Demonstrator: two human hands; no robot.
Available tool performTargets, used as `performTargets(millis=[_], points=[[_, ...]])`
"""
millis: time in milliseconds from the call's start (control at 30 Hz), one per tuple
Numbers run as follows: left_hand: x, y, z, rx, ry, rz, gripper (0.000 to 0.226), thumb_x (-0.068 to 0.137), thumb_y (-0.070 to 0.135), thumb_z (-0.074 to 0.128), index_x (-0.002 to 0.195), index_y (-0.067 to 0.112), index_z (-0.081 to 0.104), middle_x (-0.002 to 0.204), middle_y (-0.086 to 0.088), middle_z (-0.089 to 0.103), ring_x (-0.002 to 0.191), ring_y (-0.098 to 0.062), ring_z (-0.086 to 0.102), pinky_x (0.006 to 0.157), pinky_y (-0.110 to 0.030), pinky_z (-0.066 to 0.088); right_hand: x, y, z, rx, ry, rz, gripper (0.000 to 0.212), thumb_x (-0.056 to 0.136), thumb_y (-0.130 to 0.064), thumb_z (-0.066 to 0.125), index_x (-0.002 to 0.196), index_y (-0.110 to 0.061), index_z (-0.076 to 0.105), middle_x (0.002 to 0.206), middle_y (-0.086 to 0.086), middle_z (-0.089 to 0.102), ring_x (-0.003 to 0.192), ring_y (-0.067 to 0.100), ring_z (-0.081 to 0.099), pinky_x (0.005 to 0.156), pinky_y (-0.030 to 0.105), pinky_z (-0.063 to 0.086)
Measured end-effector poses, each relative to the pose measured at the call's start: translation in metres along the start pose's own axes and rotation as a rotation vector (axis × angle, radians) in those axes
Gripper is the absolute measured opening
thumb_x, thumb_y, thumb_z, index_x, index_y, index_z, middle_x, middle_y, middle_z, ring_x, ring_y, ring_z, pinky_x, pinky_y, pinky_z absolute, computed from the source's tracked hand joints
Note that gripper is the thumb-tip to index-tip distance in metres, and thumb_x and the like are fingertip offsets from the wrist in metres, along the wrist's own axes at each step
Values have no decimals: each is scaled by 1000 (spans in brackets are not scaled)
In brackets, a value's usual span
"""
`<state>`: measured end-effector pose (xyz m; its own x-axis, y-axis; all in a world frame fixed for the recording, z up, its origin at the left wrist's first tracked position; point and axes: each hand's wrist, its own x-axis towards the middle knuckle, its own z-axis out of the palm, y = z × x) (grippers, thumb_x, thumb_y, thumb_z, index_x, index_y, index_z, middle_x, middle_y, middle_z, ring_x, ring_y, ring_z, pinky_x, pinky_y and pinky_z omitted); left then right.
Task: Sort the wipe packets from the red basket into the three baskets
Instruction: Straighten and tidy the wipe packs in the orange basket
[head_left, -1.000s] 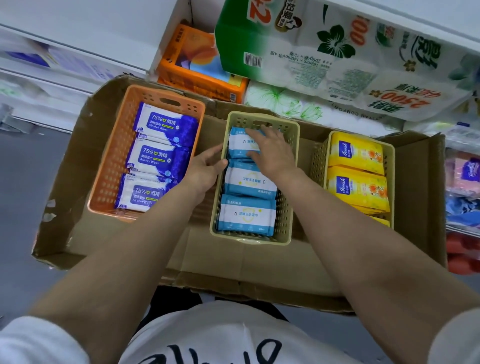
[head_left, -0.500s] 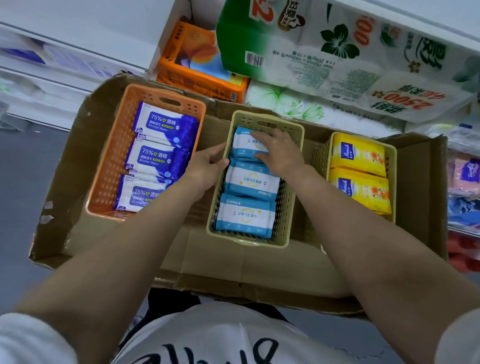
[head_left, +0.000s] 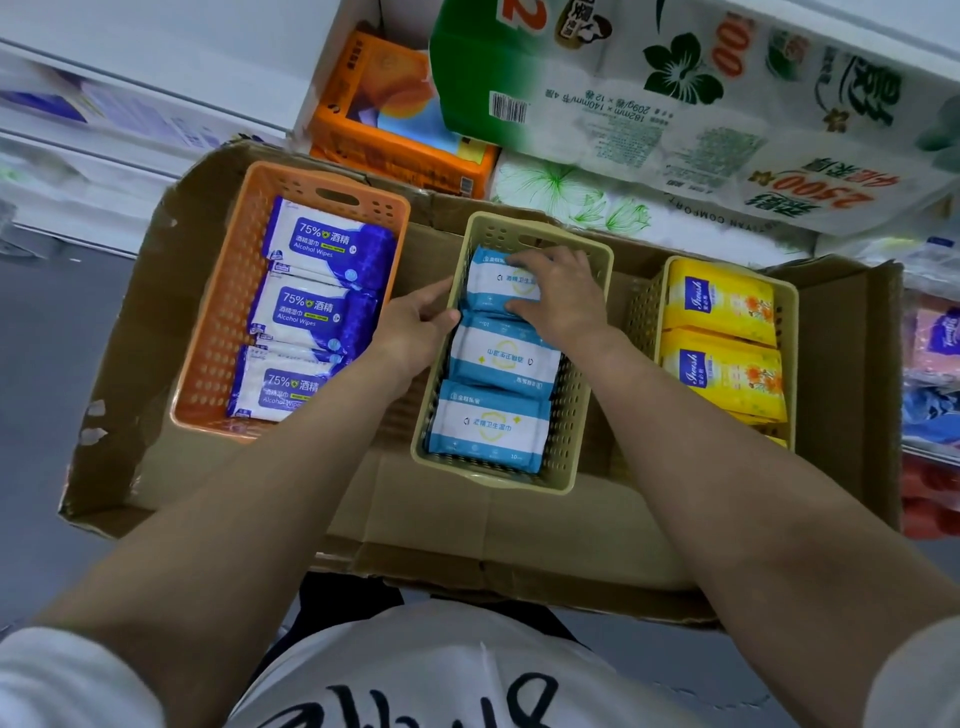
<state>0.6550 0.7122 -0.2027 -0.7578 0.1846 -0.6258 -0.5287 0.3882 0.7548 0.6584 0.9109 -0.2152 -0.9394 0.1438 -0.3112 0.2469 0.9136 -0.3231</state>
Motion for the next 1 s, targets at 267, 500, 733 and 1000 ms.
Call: performTargets(millis=[267, 500, 733, 1000], points=[[-2, -1, 0, -19, -9, 30, 47, 100, 17, 55, 143, 37, 49, 144, 3, 51, 128, -15, 49, 92, -29, 51, 4, -15, 5, -68, 6, 69, 73, 67, -50, 83, 127, -33, 45, 130, 3, 42, 127, 25, 34, 96, 48, 42], [-3, 0, 0, -27, -14, 24, 48, 100, 17, 55, 143, 37, 48, 146, 3, 49, 132, -16, 46, 93, -29, 50, 5, -19, 11, -141, 80, 101, 77, 66, -57, 80, 128, -31, 44, 130, 3, 43, 125, 26, 37, 92, 48, 45], [-8, 3, 2, -56, -7, 16, 47, 101, 17, 53, 144, 35, 47, 147, 1, 47, 120, -8, 45, 81, -22, 46, 1, -5, 7, 84, 68, 60, 65, 77, -49, 77, 135, -34, 51, 128, 3, 45, 124, 24, 36, 97, 40, 41], [-11, 5, 2, -64, -13, 13, 47, 101, 17, 52, 145, 36, 47, 148, 1, 46, 122, -10, 45, 77, -19, 45, 0, 3, 1, 46, 30, -18, 57, 88, -27, 72, 140, -34, 51, 137, 2, 47, 127, 24, 36, 102, 38, 38]])
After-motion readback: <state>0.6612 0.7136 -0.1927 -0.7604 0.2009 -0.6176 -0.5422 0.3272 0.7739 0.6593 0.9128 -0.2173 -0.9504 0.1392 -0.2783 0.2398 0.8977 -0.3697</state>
